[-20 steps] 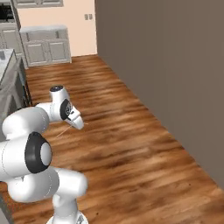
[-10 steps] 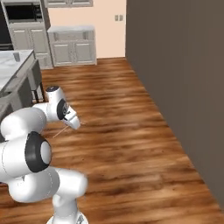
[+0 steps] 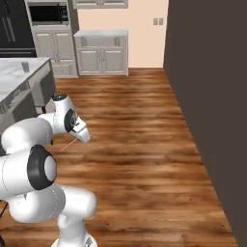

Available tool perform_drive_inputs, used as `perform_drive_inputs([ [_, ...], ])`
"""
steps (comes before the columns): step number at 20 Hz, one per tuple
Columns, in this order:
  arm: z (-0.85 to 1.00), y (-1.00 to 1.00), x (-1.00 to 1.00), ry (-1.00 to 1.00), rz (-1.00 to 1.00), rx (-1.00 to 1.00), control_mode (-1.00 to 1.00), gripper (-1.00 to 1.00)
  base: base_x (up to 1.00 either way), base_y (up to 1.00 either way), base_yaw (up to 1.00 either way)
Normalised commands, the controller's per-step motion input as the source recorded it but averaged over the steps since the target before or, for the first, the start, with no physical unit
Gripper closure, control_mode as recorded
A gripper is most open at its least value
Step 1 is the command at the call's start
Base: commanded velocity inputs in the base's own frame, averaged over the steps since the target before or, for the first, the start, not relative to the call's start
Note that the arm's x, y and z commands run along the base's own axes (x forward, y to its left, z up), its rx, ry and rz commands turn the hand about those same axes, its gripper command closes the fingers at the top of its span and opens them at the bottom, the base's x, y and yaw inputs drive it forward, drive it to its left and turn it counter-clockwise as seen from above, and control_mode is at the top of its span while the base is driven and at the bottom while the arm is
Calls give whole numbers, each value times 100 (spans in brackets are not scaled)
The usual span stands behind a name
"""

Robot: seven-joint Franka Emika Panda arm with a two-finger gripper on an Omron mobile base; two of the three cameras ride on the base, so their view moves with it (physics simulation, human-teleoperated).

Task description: Take a straw from the drawer in front and place it inside the glass cup on the dining counter.

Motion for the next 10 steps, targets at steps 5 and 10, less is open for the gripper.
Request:
perform_drive_inputs([
  [5,0,0,0,0,0,0,100,100,100,-28,51],
  [10,0,0,0,0,0,0,100,100,100,-35,44],
])
